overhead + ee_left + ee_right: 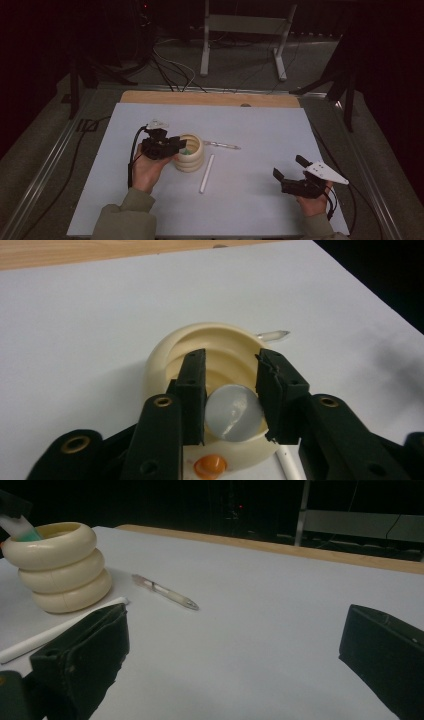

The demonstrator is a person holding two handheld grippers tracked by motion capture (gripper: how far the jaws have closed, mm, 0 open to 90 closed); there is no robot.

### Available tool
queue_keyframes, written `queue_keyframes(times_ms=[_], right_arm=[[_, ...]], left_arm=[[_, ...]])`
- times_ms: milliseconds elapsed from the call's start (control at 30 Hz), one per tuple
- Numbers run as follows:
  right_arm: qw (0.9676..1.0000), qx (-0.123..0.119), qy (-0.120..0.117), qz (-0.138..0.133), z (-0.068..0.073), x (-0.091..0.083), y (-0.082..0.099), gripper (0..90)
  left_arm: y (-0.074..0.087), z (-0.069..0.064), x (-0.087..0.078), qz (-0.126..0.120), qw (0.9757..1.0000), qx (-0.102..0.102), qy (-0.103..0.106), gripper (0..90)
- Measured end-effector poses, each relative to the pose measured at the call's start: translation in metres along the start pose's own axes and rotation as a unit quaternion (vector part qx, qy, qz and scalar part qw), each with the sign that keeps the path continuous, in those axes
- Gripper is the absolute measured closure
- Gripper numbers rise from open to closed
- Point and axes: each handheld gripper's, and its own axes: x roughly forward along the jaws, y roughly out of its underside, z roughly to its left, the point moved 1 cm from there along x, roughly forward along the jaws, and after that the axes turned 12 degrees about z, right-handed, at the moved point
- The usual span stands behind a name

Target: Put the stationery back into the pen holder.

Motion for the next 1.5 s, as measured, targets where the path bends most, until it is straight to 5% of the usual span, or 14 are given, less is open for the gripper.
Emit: queue_keyframes(times_ms=[233,733,900,1133,1500], right_arm=[[1.0,0.001,0.0,-0.001,-0.001,-0.001,0.0,0.0],[1.0,-0.001,-0.001,0.0,0.0,0.0,0.0,0.0],[1.0,-0.001,-0.001,0.0,-0.001,0.0,0.0,0.0],[1.0,-0.001,-0.001,0.001,0.0,0.0,0.0,0.0],[1.0,-0.001,-0.001,0.001,0.0,0.001,0.0,0.0]], left_arm=[[0.0,0.001,0.007,0.0,1.0,-0.001,-0.002,60.5],[0.004,0.009,-0.014,-0.076,0.9968,-0.009,-0.023,1.7],[0.012,0.017,-0.025,-0.112,0.9936,-0.006,-0.016,0.1],[0.025,0.03,-0.036,-0.116,0.9933,-0.002,-0.008,2.1],[0.052,0.048,-0.052,-0.14,0.9891,0.0,-0.045,0.0]])
